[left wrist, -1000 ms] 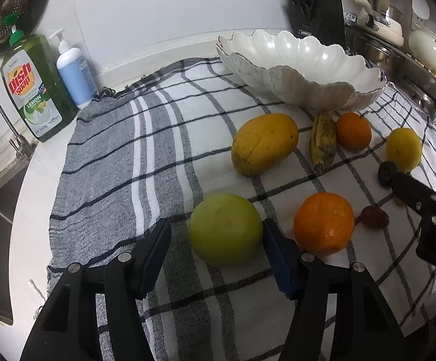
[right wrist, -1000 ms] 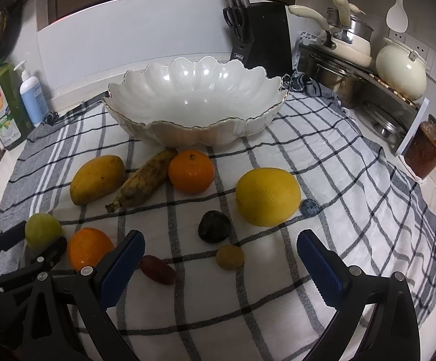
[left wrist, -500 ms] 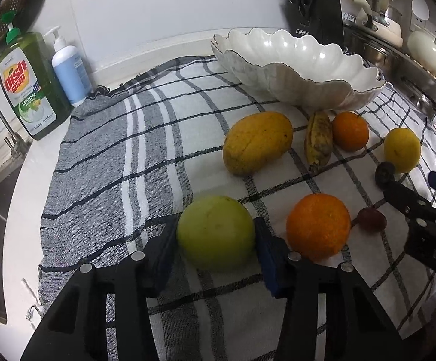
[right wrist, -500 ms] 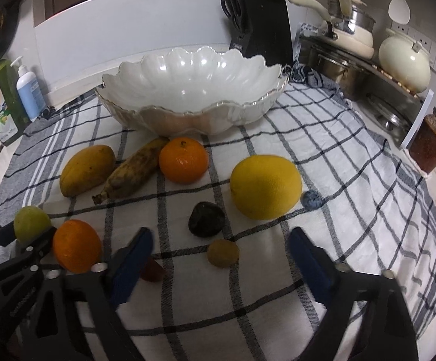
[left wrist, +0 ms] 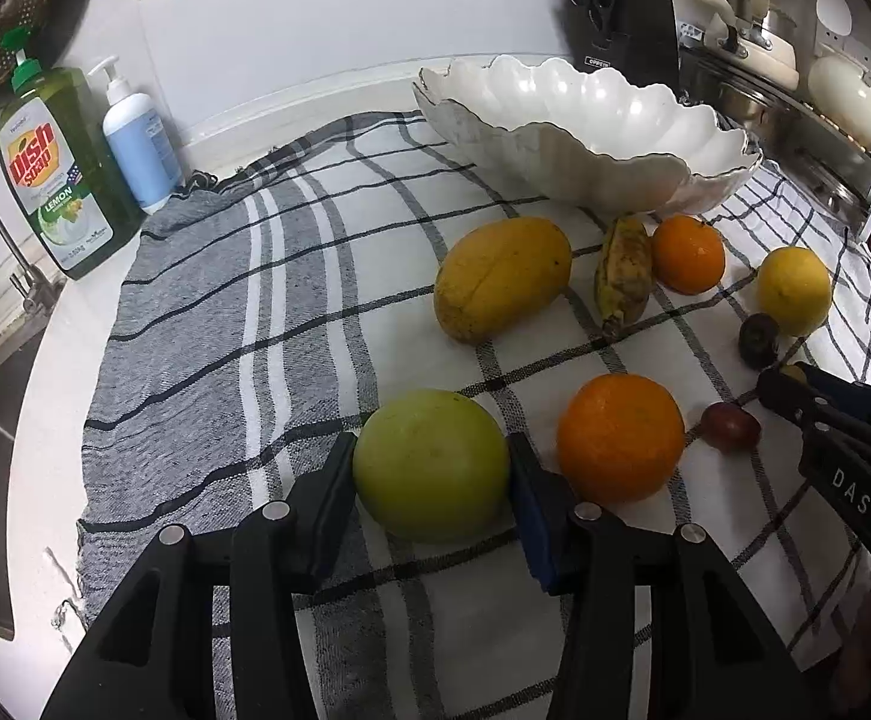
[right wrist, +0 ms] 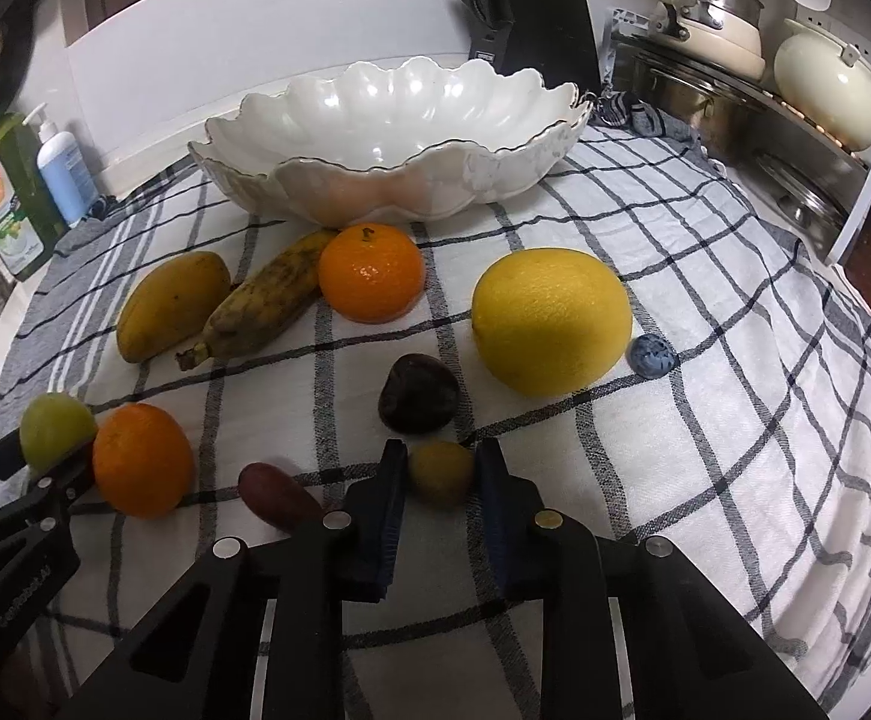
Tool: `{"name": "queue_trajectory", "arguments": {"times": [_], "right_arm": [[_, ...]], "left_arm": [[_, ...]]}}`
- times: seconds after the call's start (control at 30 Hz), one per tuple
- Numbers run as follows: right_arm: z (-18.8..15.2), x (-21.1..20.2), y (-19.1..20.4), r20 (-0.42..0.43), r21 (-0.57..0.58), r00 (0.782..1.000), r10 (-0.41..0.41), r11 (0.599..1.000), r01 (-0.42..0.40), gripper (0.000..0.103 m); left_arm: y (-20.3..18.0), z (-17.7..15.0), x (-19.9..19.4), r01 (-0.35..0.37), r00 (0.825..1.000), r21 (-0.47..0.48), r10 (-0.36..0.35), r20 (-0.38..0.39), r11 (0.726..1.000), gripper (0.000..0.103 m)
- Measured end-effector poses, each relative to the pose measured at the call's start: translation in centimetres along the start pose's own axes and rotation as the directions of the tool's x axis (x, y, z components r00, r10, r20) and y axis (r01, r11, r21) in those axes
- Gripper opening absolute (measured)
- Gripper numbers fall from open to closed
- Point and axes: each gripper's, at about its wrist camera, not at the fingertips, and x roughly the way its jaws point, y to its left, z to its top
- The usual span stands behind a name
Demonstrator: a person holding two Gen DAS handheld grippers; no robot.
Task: Organize fruits
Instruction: 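Close the left tool on the green apple while the right tool grasps the small yellow fruit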
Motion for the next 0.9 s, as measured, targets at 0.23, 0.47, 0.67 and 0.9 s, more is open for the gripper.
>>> {"name": "queue_trajectory", "arguments": {"times": [0.23,0.47,0.67,0.9], "right_arm": [[-0.2,-1.7,0.0,0.033,-0.004,0.999,0.018,1.0,-0.018,0.025],[0.0,-3.9,-0.4,0.074,-0.007,0.997,0.026,1.0,-0.026,0.025],[0.7,-5.5,-1.0,0.111,-0.004,0.993,0.036,0.999,-0.035,0.025],[1.7,-6.5,-1.8,0.138,0.009,0.989,0.045,0.999,-0.046,0.025]], "left_arm": [[0.0,-0.3,-1.6,-0.006,1.0,-0.004,0.006,0.026,1.0,0.048],[-0.4,0.0,-3.7,-0.006,0.998,-0.004,0.006,0.066,1.0,0.048],[-0.9,0.6,-5.2,0.005,0.996,-0.002,-0.005,0.093,1.0,0.048],[-1.7,1.8,-6.6,0.011,0.991,0.016,-0.013,0.132,1.0,0.048]]}}
